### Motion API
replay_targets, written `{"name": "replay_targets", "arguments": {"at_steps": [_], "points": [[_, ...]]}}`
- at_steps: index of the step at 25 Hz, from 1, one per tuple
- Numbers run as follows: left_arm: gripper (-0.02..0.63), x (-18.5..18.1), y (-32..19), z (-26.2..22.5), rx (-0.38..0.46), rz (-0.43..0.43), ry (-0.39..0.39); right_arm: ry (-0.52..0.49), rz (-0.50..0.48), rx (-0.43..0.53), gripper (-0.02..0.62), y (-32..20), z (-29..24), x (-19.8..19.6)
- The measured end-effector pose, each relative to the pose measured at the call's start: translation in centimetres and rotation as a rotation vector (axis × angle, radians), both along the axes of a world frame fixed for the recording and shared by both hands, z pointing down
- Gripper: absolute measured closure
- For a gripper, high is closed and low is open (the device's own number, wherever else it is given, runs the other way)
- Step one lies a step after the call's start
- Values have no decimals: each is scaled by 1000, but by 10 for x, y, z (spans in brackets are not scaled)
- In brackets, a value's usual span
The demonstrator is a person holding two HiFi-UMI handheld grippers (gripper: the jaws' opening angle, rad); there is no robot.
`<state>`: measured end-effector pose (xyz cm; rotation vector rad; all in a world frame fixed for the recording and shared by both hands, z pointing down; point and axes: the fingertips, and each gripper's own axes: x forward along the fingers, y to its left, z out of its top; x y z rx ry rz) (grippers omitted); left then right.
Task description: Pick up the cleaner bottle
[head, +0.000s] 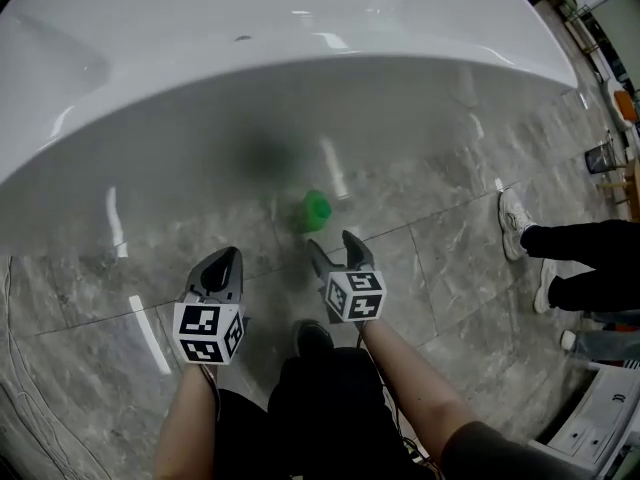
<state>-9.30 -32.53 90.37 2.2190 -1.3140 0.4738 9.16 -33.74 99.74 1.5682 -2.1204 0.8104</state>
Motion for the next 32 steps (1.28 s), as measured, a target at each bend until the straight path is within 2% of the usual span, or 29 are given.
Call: {"name": "replay_targets", "arguments": {"at_steps": [4, 8, 13, 23, 27, 32], "points": [[591, -2, -19, 24, 27, 5, -10, 31, -52, 46, 279, -14, 24, -8], [591, -3, -39, 41, 47, 5, -5, 107, -37, 91, 279, -31, 45, -4], [591, -8, -57, 58, 60, 12, 0, 71, -17, 132, 279, -52, 61, -13], [591, -14, -68, 77, 72, 27, -30, 88, 25, 212, 279, -80, 88, -16], [591, -15, -68, 81, 77, 40, -55, 66, 72, 235, 281, -87, 98, -12], [591, -9, -65, 86, 82, 79, -84, 71, 21, 276, 280, -93, 100, -22]]}}
